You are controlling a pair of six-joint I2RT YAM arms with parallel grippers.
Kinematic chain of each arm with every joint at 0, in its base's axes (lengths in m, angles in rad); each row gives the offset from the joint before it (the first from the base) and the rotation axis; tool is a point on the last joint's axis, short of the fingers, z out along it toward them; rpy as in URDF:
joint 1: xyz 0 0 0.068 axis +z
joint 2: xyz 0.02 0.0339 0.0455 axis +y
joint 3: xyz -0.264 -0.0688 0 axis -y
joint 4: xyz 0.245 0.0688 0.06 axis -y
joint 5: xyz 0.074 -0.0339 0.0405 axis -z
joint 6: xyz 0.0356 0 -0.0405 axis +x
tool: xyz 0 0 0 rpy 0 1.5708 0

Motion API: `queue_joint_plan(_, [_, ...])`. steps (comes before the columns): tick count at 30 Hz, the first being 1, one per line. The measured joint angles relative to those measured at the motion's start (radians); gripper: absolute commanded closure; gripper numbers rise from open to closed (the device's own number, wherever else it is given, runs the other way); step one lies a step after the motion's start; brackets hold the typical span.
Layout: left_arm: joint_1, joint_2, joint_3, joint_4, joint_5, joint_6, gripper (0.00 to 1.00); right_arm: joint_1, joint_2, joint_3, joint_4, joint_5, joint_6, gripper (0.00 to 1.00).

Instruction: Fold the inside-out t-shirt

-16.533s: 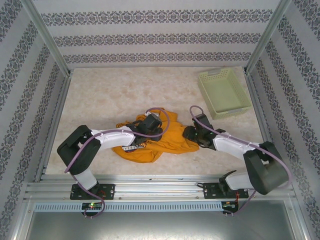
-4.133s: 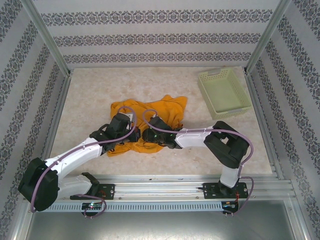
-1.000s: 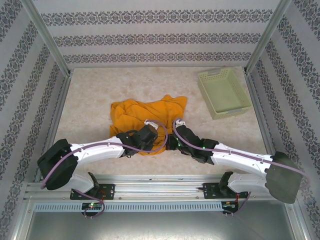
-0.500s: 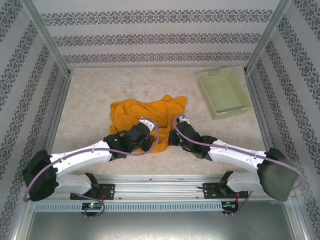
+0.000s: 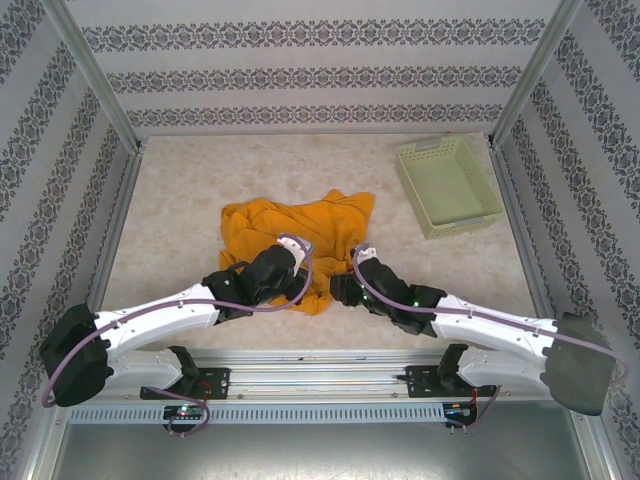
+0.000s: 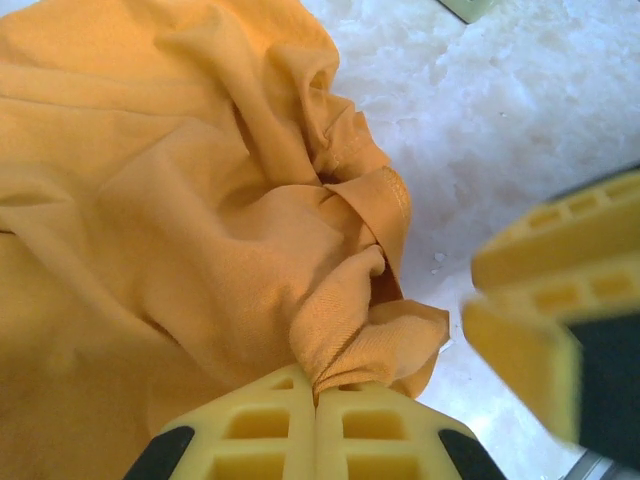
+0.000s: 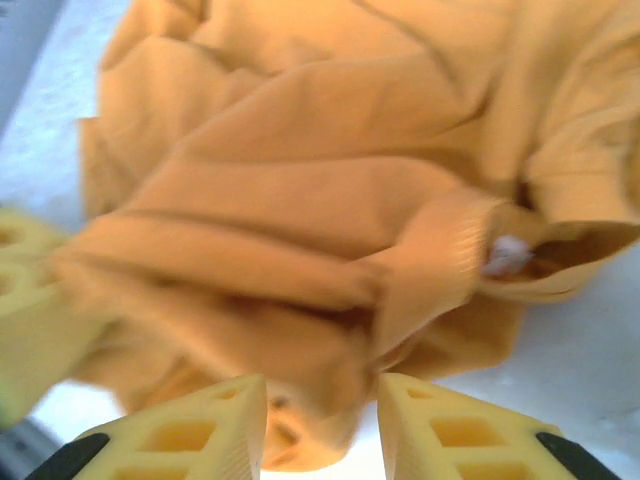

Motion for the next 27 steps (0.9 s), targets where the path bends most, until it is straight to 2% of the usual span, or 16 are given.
queue_joint_plan(3, [0.014, 0.011, 0.0, 0.014, 0.019, -0.018, 1.0, 0.063, -0.006, -0.019, 0.064, -0.003, 0.012, 0.61])
queue_joint_plan(7, [0.022, 0.016, 0.0, 0.018, 0.037, -0.035, 1.0, 0.104, 0.086, -0.025, 0.147, -0.008, 0.038, 0.6])
queue_joint_plan(14, [0.034, 0.015, 0.0, 0.02, 0.05, -0.055, 1.0, 0.094, 0.297, -0.026, 0.295, -0.017, 0.106, 0.59])
queue_joint_plan(19, [0.04, 0.009, -0.004, 0.021, 0.056, -0.064, 1.0, 0.053, 0.359, -0.025, 0.37, -0.018, 0.171, 0.58])
queue_joint_plan(23, [0.04, 0.005, -0.008, 0.026, 0.056, -0.072, 1.0, 0.02, 0.39, -0.025, 0.404, -0.019, 0.216, 0.53])
queue_joint_plan(24, [0.041, 0.005, -0.01, 0.029, 0.057, -0.072, 1.0, 0.016, 0.402, -0.024, 0.414, -0.024, 0.226, 0.55])
queue_joint_plan(27, [0.047, 0.005, -0.014, 0.032, 0.06, -0.075, 1.0, 0.013, 0.44, -0.016, 0.439, -0.042, 0.24, 0.72])
